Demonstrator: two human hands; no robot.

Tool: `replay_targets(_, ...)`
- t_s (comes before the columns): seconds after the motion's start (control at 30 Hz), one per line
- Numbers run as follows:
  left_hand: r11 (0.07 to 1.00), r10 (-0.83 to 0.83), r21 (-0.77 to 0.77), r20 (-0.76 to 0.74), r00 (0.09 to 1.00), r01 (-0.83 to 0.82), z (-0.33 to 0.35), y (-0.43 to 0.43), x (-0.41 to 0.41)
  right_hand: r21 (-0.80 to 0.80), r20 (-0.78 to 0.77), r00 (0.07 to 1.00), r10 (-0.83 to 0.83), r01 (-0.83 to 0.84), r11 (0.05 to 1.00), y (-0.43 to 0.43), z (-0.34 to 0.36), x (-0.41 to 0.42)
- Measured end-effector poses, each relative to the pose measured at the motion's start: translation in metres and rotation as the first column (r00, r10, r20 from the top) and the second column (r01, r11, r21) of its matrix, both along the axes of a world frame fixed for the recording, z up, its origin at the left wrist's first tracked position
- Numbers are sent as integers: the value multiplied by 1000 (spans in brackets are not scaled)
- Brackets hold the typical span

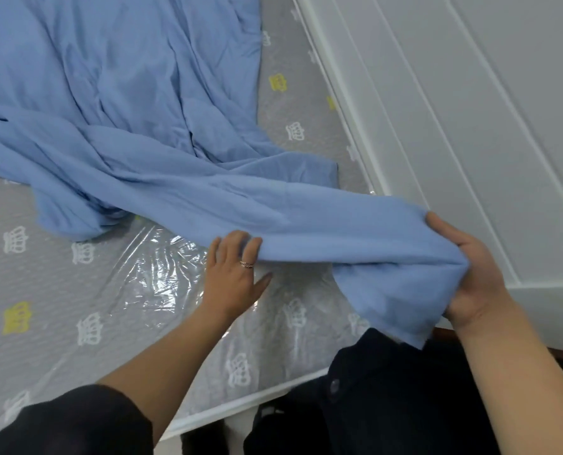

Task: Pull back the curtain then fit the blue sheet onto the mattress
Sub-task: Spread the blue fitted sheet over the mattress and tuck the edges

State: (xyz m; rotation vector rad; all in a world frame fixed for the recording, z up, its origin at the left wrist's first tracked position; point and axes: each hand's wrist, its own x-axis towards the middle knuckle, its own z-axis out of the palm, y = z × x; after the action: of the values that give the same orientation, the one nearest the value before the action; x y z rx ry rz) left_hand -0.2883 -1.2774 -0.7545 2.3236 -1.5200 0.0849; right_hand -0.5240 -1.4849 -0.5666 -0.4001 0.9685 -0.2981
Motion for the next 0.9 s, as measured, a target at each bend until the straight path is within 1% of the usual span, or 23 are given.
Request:
replay_targets(0.07, 968, 23, -250, 34, 999, -14, 5, -24, -14, 11, 101, 991, -85, 84, 996, -8, 10, -2)
replay_targets(0.1, 943, 21, -332, 30, 999, -10, 9, -31, -22, 25, 136, 982, -130, 128, 991, -10, 12, 2)
replay_targets(0.17, 896, 26, -442, -7, 1000, -26, 22, -45, -42, 54, 165, 966, -200, 194, 980, -13, 14, 8)
replay_targets(0.23, 848, 26, -527, -60, 998, -54, 37, -56, -62, 96, 166, 963, -212, 198, 975, -9, 9, 13)
replay_targets(0.27, 840, -17, -542, -84, 996, -31, 43, -59, -71, 113, 161, 966, -201, 185, 976, -4, 6, 17)
replay_targets(0.33, 871, -116, -491, -148, 982, 29, 52, -68, -89, 143, 167, 972, -167, 144, 979, 5, 1, 23)
replay_targets(0.4, 917, -118, -399, -253, 960, 7, 59, -77, -102, 177, 175, 969, -175, 144, 974, 12, -4, 27)
replay_targets(0.47, 955, -104, -294, -415, 904, -25, 64, -84, -109, 189, 177, 954, -244, 210, 959, 9, -8, 27)
replay_targets(0.53, 984, 4, -145, -545, 839, -99, 60, -86, -108, 188, 189, 942, -278, 244, 952, 4, -11, 25)
replay_targets(0.6, 974, 159, -33, -612, 775, -225, 51, -83, -101, 181, 171, 951, -256, 226, 957, 2, -13, 21)
replay_targets(0.63, 965, 189, -31, -606, 773, -261, 44, -81, -95, 183, 161, 959, -234, 204, 962, 2, -13, 20)
replay_targets(0.67, 959, 184, -68, -592, 785, -277, 38, -77, -91, 189, 150, 966, -209, 179, 965, 4, -15, 20)
replay_targets(0.7, 949, 169, -116, -602, 781, -294, 34, -74, -86, 178, 131, 977, -170, 145, 973, 7, -17, 18)
replay_targets(0.73, 932, 149, -162, -646, 749, -325, 32, -74, -84, 137, 102, 987, -122, 108, 985, 7, -20, 15)
replay_targets(0.77, 909, 132, -194, -707, 695, -370, 33, -72, -80, 84, 56, 996, -74, 69, 994, 7, -24, 13)
replay_targets(0.8, 890, 131, -194, -758, 639, -412, 34, -70, -77, 22, -20, 999, -39, 39, 999, 5, -28, 9)
replay_targets(0.83, 875, 158, -175, -778, 608, -451, 35, -68, -73, -70, -137, 990, -19, 9, 997, 0, -33, 5)
replay_targets(0.87, 866, 197, -150, -774, 602, -476, 35, -64, -68, -210, -296, 955, -15, -50, 977, -5, -39, -1)
replay_targets(0.9, 868, 234, -118, -759, 607, -482, 35, -58, -64, -356, -488, 872, -30, -168, 919, -11, -46, -8)
